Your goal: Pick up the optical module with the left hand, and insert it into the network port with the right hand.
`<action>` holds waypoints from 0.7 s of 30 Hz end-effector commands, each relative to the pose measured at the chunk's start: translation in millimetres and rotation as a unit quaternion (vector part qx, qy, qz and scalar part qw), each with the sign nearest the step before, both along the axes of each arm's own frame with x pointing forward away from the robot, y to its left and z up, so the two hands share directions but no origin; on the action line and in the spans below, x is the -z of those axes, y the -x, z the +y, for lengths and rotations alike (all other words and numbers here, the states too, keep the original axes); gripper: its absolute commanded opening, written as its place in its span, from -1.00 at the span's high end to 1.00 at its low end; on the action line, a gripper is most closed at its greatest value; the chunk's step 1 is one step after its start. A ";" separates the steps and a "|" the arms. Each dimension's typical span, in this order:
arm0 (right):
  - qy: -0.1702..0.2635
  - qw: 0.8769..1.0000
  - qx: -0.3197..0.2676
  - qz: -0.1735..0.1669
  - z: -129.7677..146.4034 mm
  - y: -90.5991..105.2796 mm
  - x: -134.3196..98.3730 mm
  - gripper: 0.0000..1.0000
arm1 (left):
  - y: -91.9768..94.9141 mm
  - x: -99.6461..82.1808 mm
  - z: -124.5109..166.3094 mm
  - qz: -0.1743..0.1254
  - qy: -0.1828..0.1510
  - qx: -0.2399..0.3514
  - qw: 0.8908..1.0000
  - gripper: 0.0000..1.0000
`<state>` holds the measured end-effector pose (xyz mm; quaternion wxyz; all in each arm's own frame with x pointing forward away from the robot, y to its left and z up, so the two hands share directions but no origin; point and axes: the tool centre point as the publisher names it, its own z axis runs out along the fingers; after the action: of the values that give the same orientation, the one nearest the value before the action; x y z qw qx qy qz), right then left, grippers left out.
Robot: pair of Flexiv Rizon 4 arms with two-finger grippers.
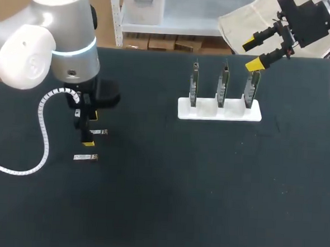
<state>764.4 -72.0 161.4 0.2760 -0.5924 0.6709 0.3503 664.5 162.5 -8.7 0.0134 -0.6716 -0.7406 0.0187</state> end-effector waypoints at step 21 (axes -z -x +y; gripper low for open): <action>0.000 1.000 0.002 -0.001 0.0 1.6 -0.1 -1.00 | -0.3 5.3 -2.1 0.016 0.006 -0.006 1.000 -1.00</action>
<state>764.4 -72.0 161.3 0.2760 -0.5924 0.6709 0.3503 663.4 159.7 -14.0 0.0195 -0.6661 -0.7449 0.0320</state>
